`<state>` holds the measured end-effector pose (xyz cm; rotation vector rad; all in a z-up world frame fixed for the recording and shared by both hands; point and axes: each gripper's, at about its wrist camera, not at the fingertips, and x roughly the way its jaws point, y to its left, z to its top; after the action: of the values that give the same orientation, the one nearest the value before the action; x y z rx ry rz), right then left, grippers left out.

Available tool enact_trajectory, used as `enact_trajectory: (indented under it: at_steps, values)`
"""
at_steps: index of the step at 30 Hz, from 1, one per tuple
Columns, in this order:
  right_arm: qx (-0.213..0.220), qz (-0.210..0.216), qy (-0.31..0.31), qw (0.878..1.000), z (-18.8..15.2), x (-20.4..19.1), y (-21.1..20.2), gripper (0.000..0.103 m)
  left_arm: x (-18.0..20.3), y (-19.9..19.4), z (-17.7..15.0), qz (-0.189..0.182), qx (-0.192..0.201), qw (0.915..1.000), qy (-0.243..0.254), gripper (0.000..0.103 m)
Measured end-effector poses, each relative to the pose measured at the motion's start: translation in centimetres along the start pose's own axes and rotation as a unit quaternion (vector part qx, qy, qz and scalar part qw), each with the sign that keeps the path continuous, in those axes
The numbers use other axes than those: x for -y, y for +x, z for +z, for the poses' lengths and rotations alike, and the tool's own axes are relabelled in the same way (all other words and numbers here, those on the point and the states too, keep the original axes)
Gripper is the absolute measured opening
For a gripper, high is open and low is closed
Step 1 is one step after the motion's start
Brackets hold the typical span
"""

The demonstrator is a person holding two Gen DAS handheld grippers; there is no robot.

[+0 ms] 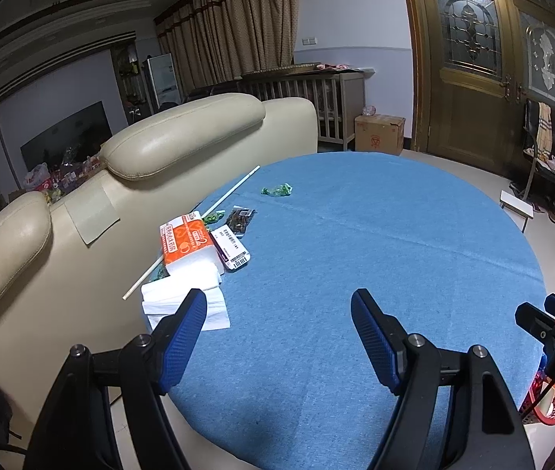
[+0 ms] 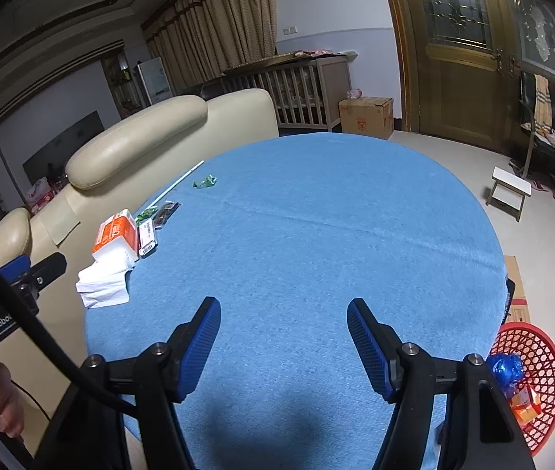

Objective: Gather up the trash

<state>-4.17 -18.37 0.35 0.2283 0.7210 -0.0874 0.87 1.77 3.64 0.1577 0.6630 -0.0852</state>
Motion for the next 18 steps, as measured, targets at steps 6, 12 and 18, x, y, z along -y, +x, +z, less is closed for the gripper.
enact_trajectory:
  at_steps: [6,12,18]
  values:
    - [-0.001,0.005,0.013,1.0,0.1,1.3,0.2,0.071,1.0,-0.1,0.2,0.001,-0.003,1.0,0.005,0.077]
    - [-0.001,0.01,0.023,1.0,0.0,2.3,0.4,0.071,1.9,0.0,0.4,0.003,-0.006,0.9999,0.012,0.077]
    - [-0.002,0.008,0.032,0.999,0.0,3.1,0.5,0.071,2.5,0.1,0.6,-0.001,-0.006,0.9998,0.019,0.077]
